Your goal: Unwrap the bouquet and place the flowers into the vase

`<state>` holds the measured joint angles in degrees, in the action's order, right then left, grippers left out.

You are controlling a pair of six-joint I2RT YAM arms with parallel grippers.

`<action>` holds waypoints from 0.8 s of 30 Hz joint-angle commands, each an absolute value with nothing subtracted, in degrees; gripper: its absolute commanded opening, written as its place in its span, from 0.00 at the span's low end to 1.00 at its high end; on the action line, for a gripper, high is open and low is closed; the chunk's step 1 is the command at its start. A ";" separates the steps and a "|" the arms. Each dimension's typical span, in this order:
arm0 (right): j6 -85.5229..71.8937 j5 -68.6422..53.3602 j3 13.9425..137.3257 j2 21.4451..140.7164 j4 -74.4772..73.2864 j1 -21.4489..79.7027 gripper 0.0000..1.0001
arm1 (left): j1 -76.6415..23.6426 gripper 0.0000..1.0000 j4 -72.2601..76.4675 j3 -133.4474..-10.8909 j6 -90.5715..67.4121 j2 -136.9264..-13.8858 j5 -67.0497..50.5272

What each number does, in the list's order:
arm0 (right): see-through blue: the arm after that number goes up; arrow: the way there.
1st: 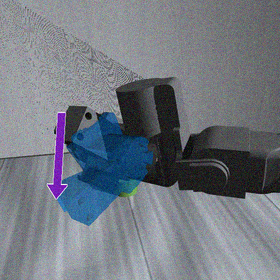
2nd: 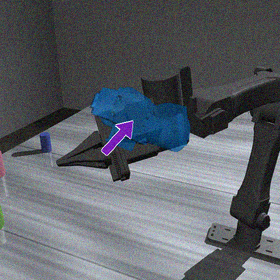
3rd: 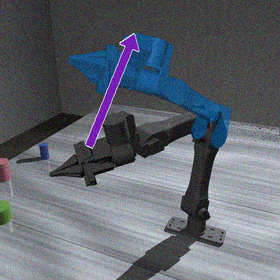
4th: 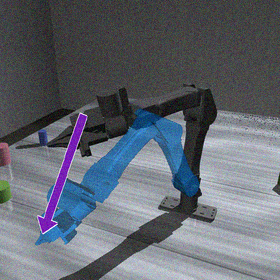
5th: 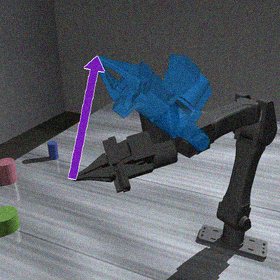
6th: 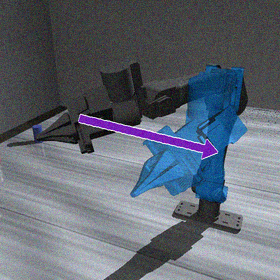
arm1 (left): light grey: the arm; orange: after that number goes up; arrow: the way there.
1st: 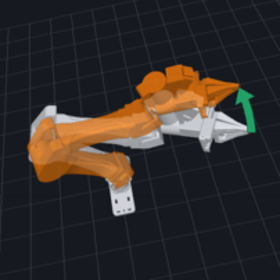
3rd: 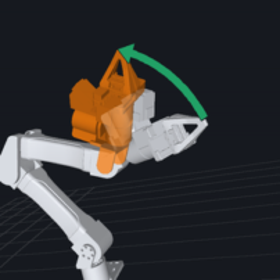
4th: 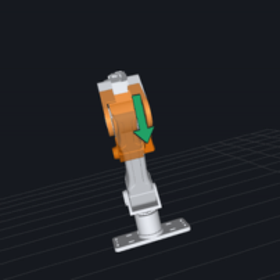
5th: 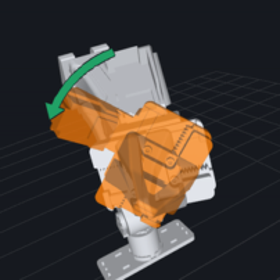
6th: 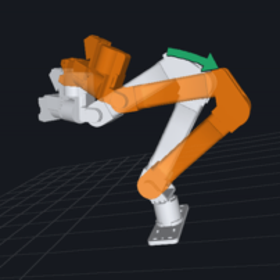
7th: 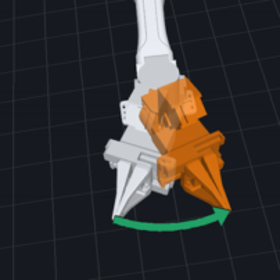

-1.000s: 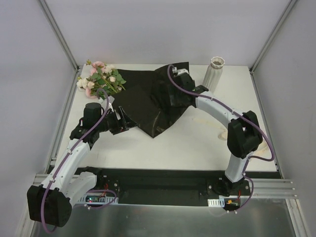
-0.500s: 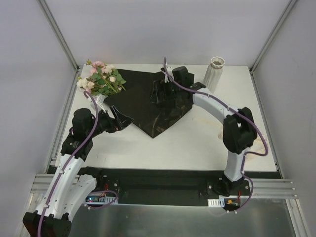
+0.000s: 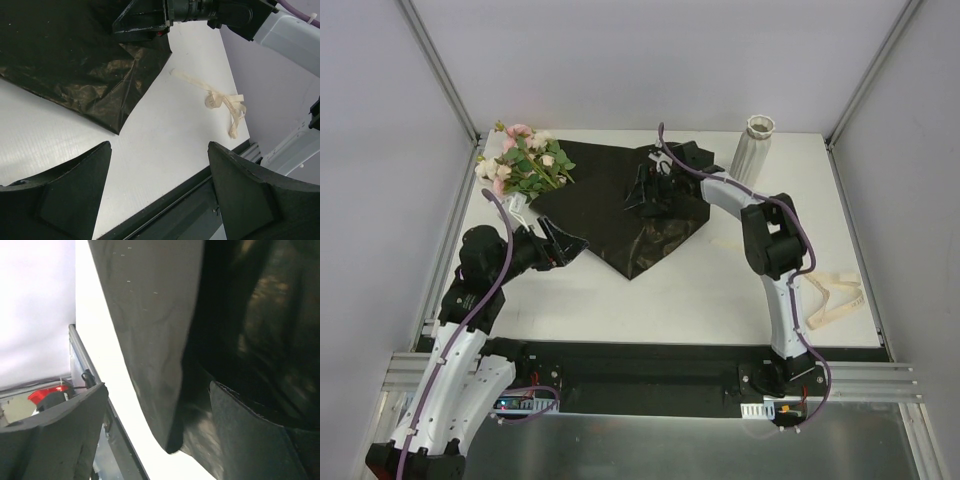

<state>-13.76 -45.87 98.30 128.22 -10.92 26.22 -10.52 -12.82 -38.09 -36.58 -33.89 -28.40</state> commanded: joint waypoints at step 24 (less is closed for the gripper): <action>28.82 27.93 95.80 112.85 -17.86 67.22 0.36 | -10.90 0.72 -26.28 -53.26 -23.56 -21.11 9.74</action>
<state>18.57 5.74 98.39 111.46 -19.03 63.55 -10.55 -24.73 -50.11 -26.11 -23.16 0.64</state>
